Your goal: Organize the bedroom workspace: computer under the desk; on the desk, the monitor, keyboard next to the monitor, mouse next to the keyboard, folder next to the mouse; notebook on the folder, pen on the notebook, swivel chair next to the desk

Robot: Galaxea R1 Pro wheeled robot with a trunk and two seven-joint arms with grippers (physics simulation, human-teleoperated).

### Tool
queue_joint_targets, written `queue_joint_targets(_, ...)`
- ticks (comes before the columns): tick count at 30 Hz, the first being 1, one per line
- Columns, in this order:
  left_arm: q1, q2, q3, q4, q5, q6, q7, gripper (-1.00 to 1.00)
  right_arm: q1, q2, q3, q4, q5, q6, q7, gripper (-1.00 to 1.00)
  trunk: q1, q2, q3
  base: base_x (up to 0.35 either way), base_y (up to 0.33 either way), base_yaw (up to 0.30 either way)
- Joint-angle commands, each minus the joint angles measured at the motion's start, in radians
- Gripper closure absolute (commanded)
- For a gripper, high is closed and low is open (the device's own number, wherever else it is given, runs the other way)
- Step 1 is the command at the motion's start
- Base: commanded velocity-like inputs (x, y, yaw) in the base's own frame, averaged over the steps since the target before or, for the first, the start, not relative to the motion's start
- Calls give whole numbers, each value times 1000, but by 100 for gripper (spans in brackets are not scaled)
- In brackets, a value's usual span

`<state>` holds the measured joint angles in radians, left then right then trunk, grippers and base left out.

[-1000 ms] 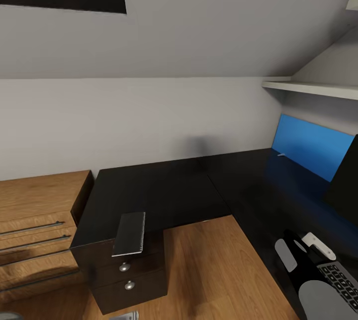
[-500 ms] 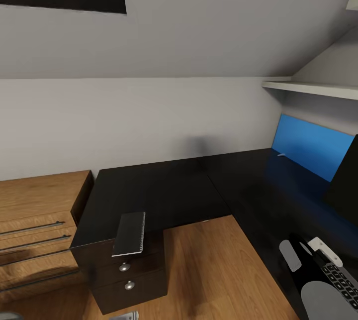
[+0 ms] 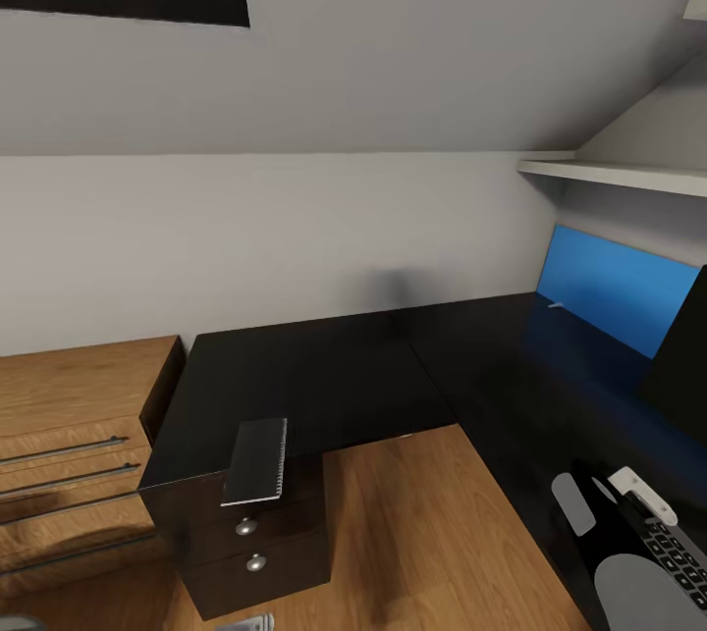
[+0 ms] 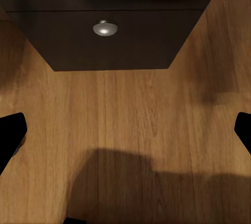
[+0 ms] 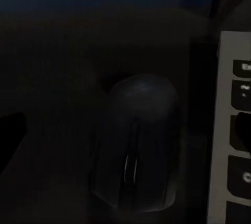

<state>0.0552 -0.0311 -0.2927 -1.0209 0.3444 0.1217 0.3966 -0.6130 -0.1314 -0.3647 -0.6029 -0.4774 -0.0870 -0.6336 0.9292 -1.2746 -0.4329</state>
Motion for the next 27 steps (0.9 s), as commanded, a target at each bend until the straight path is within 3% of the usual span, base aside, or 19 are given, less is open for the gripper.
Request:
queue_joint_targets(1, 0, 0, -2, -2, 6, 4, 6, -100, -1, 0, 1, 0, -10, -9, 0, -100, 0, -1, -1, 0, 0, 0)
queue_joint_targets(10, 0, 2, 1, -2, 6, 4, 4, -100, -1, 1, 2, -16, -10, -10, -1, -100, 0, -1, -1, 0, 0, 0)
queue_joint_targets(15, 0, 1, 0, -1, 7, 4, 7, -100, 1, 10, 4, -144, -9, -4, -14, -100, 0, -1, -1, 0, 0, 3)
queue_joint_targets(17, 0, 1, 0, 0, 7, 4, 9, -100, 20, 36, 9, -239, -1, 13, -30, -100, 0, -1, -1, 0, 0, 90)
queue_joint_targets(18, 0, 1, -1, 1, 7, 4, 10, -100, 36, 54, 16, -269, 16, 23, -33, -100, 0, -1, -1, 0, 0, 126)
queue_joint_targets(19, 0, 1, -2, 3, 7, 4, 11, -100, 58, 81, 39, -302, 61, 32, -36, -100, 0, -1, -1, 0, 0, 144)
queue_joint_targets(20, 0, 1, -3, 5, 7, 4, 11, -100, 64, 90, 50, -310, 80, 34, -36, -100, 0, -1, -1, 0, 0, 137)
queue_joint_targets(21, 0, 1, -3, 11, 7, 3, 11, -100, 77, 125, 91, -326, 147, 38, -37, -100, 0, -1, -1, 0, 0, 77)
queue_joint_targets(24, 0, 0, -1, 16, 7, 3, 11, -100, 103, 209, 152, -335, 289, 42, -39, -100, 0, -1, -1, 0, 0, 30)
queue_joint_targets(27, 0, 0, 0, 17, 7, 3, 12, -100, 128, 246, 185, -334, 363, 42, -37, -100, 0, -1, -1, 0, 0, 8)
